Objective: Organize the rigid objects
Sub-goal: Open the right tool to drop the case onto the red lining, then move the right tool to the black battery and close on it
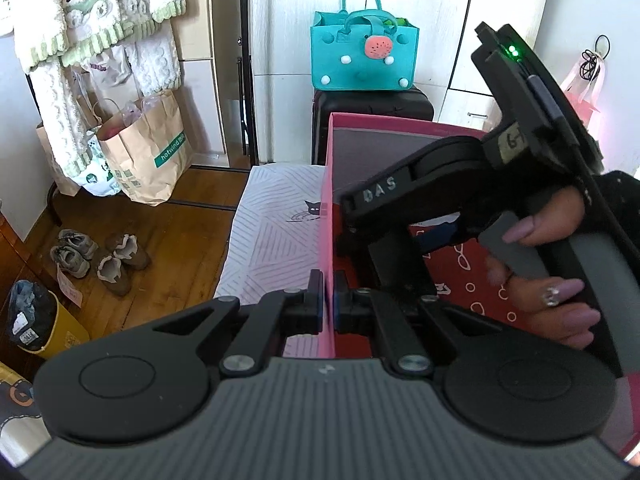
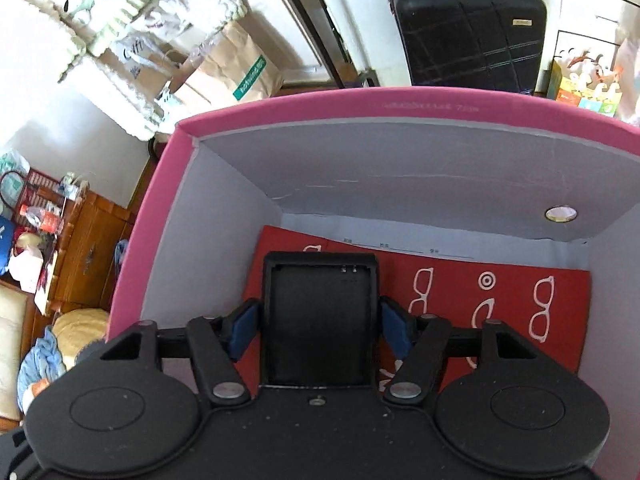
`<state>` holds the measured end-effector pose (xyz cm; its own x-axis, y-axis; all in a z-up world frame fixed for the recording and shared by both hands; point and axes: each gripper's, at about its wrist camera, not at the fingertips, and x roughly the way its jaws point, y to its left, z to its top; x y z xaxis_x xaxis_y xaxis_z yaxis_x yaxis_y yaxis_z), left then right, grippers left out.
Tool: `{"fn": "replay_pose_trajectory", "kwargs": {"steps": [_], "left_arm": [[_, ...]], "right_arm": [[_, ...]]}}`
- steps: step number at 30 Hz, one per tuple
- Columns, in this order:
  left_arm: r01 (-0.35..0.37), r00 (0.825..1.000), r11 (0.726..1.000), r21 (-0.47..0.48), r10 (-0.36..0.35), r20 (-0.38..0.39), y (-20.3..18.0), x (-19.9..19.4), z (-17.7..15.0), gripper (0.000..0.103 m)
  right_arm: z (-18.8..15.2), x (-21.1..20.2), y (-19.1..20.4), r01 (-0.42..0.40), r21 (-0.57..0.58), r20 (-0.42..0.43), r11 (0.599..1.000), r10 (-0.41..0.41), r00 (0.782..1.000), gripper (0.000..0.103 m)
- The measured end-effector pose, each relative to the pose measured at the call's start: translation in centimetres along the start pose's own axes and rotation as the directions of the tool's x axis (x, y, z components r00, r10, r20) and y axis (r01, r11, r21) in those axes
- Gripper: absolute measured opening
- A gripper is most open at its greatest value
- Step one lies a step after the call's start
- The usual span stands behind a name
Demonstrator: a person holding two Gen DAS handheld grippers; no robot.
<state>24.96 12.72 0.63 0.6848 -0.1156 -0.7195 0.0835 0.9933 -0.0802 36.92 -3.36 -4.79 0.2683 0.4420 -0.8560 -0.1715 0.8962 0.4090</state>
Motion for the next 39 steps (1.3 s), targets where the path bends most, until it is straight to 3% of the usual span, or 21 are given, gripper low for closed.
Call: {"fn": "replay_pose_trajectory", "kwargs": {"steps": [4,9,14,21,28,33,37,39], "left_arm": [[-0.002,1.0,1.0,-0.007,0.002,0.001,0.0,-0.1,-0.1,0.005],[-0.01,1.0,1.0,0.0,0.01,0.002,-0.1,-0.1,0.0,0.005],[-0.029,1.0,0.998,0.052,0.029,0.0,-0.5,0.0,0.1,0.005],[-0.023,1.0,0.999,0.032,0.023,0.004,0.0,0.1,0.2,0.006],[-0.071,0.997,0.997,0.043,0.07,0.01,0.5,0.3,0.2,0.006],[-0.121,0.993,0.99,0.07,0.12,0.013,0.8,0.4,0.4,0.006],[-0.116,0.993,0.99,0.084,0.115,0.015,0.9,0.4,0.3,0.006],[-0.117,0.993,0.99,0.084,0.117,0.01,0.8,0.6,0.2,0.006]], "right_arm": [[0.5,-2.0,0.8,0.016,-0.082,-0.002,0.997,-0.016,1.0,0.082],[0.1,-8.4,-0.1,-0.059,-0.094,0.055,0.994,0.064,0.996,0.084],[-4.4,-14.3,-1.9,-0.034,-0.17,0.161,0.985,0.062,0.985,0.084],[-11.5,-20.2,-7.4,-0.042,-0.122,0.234,0.992,0.069,0.97,0.083],[-17.2,-19.1,-12.0,-0.108,-0.019,0.173,0.994,0.109,0.979,0.082],[-19.7,-15.9,-13.0,-0.058,-0.063,0.107,0.996,0.065,0.992,0.076],[-21.7,-13.7,-12.4,0.065,-0.126,0.121,0.99,-0.05,0.991,0.076],[-22.4,-12.6,-11.8,0.078,-0.127,0.127,0.989,-0.062,0.99,0.075]]}}
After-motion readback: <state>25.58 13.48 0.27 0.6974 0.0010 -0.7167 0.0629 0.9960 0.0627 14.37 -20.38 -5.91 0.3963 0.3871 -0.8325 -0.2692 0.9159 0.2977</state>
